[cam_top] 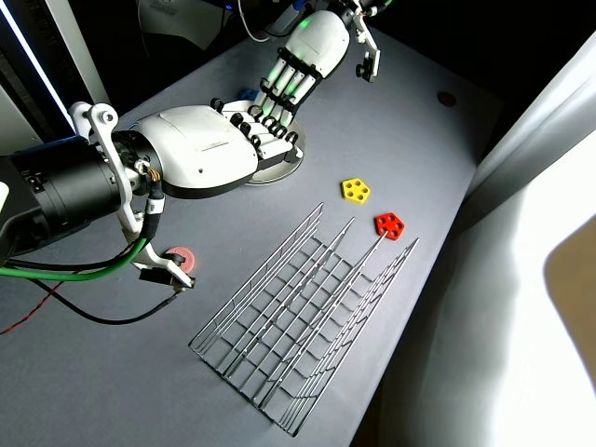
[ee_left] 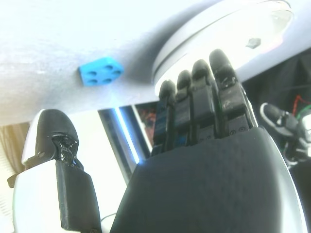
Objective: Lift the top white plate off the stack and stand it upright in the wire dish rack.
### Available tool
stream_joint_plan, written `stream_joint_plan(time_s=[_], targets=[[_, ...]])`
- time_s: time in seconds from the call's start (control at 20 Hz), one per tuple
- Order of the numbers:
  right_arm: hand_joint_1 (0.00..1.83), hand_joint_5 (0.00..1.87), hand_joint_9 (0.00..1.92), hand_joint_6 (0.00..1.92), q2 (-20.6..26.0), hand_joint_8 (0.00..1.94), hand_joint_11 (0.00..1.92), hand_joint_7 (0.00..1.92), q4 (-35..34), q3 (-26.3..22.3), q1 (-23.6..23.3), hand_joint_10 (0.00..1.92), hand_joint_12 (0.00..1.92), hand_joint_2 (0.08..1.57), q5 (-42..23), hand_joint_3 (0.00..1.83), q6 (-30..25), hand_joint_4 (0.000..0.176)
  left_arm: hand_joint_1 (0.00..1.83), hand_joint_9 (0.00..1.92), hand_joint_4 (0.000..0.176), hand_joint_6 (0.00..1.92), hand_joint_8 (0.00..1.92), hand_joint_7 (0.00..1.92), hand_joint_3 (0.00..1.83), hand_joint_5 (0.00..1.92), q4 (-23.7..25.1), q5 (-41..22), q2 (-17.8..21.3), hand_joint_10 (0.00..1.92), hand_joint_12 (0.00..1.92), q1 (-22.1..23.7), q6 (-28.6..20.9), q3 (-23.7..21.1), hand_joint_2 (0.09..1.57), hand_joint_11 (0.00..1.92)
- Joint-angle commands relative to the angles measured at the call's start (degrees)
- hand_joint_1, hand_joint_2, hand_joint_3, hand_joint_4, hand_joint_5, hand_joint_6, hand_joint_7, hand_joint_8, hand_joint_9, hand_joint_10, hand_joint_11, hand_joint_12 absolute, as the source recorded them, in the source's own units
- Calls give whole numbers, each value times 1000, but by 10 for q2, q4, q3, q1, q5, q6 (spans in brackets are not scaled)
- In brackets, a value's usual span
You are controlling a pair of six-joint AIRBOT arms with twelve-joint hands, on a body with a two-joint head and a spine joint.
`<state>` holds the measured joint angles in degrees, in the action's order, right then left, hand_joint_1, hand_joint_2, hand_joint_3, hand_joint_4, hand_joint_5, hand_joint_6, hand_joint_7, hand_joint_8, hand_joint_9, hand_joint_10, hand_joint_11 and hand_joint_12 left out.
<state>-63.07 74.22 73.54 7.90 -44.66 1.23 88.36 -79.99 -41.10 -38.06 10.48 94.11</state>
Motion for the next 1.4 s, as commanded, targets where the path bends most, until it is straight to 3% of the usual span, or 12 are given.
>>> stream_joint_plan(time_s=[0.0, 0.25, 0.45, 0.6, 0.65, 0.8, 0.95, 1.05, 1.35], targets=[[396, 170, 171, 4, 4, 2, 7, 178, -38, -1, -6, 1, 500, 1106, -30, 0, 2, 0, 469, 197, 0, 5, 1, 192, 0, 203, -42, -31, -1, 1, 591, 5, 4, -3, 1005, 0], [437, 178, 179, 8, -5, 9, 10, 190, -33, 0, -7, 9, 490, 1109, -38, 0, 6, 0, 478, 220, 0, 1, 1, 213, 0, 230, -55, -21, -8, 2, 644, -20, 18, -3, 981, 0], [430, 153, 170, 0, -10, 0, 0, 162, -26, -1, -10, 0, 479, 1112, -40, 0, 20, 0, 425, 157, 0, 0, 0, 147, 3, 168, -61, -13, -14, 0, 508, -34, 27, -3, 998, 0], [439, 149, 168, 0, -12, 0, 0, 159, -24, 0, -10, 0, 477, 1108, -49, 0, 42, 0, 419, 150, 0, 0, 0, 141, 3, 162, -65, -9, -16, 0, 496, -38, 29, -3, 1000, 0], [416, 155, 172, 2, -13, 0, 0, 159, -23, 2, -11, 1, 480, 1108, -54, 0, 44, 0, 440, 174, 0, 2, 2, 175, 1, 197, -66, -8, -17, 2, 569, -40, 30, -3, 1003, 0], [508, 178, 169, 11, -18, 12, 28, 184, -20, 8, -10, 12, 406, 1115, -56, 0, 46, 0, 423, 153, 0, 0, 0, 132, 3, 130, -66, -5, -19, 1, 517, -43, 33, -3, 1037, 0], [418, 195, 192, 11, -20, 13, 41, 209, -21, 8, -8, 13, 414, 1117, -56, 0, 46, 0, 411, 155, 0, 4, 3, 146, 0, 149, -67, 1, -21, 2, 551, -44, 35, -3, 1017, 0], [425, 197, 188, 8, -25, 7, 35, 204, -23, 12, -7, 8, 413, 1115, -56, 0, 46, 0, 504, 162, 0, 6, 7, 161, 0, 174, -70, 5, -21, 7, 528, -47, 36, -3, 1007, 0], [440, 203, 198, 7, -29, 9, 46, 206, -29, 26, -3, 8, 446, 1102, -71, 0, 46, 0, 460, 157, 0, 3, 8, 146, 4, 146, -93, 34, -32, 5, 467, -57, 31, -4, 1018, 0]])
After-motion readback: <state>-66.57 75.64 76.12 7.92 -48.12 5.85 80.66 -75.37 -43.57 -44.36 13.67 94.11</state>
